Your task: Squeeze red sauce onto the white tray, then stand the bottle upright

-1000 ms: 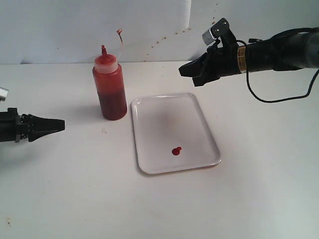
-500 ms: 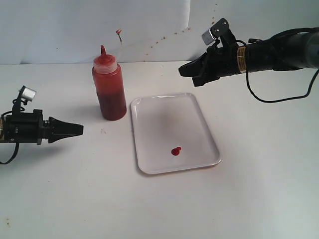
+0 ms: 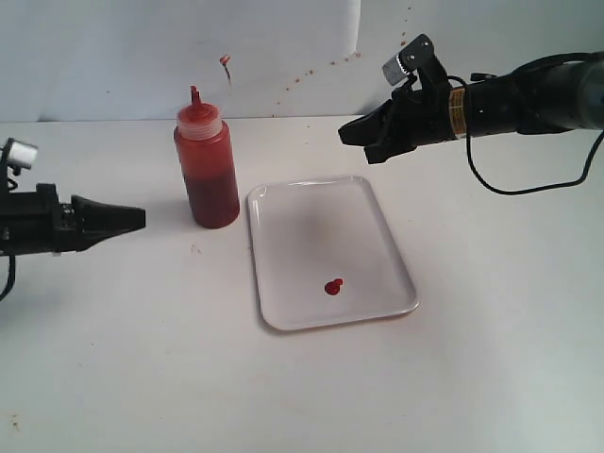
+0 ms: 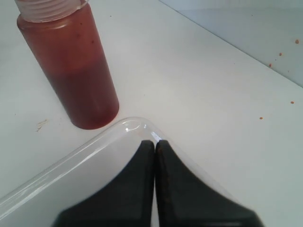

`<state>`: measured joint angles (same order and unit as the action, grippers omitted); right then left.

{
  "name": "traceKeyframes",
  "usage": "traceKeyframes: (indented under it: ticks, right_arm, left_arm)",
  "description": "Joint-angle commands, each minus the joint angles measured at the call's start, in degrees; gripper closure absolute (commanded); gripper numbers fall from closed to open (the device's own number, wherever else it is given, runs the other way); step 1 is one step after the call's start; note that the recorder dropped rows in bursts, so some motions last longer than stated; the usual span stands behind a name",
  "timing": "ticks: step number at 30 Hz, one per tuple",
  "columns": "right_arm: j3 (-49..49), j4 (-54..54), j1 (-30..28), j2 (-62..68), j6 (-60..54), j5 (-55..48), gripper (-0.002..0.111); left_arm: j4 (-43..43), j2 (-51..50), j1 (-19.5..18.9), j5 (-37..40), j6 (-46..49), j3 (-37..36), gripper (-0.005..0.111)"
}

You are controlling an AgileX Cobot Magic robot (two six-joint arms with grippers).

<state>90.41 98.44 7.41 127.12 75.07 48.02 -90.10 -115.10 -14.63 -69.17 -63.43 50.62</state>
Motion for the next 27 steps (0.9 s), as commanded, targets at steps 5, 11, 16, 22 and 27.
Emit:
traceKeyframes:
  ticks: [5, 11, 16, 22, 27]
  right_arm:
    - [0.3, -0.5, 0.0, -0.2, 0.2, -0.3, 0.108]
    - [0.3, -0.5, 0.0, -0.2, 0.2, -0.3, 0.108]
    - [0.3, -0.5, 0.0, -0.2, 0.1, -0.3, 0.108]
    - [0.3, -0.5, 0.0, -0.2, 0.1, -0.3, 0.108]
    - [0.3, -0.5, 0.0, -0.2, 0.1, -0.3, 0.108]
  left_arm:
    - [7.0, 27.6, -0.2, -0.8, 6.5, -11.9, 0.107]
    - [17.6, 47.0, -0.2, -0.3, 8.4, -23.4, 0.107]
    - [21.4, 62.3, -0.2, 2.0, 8.0, -30.3, 0.107]
    - [16.3, 77.4, -0.1, -0.8, 8.0, -32.3, 0.107]
    - [15.9, 87.6, -0.1, -0.8, 8.0, -32.3, 0.107]
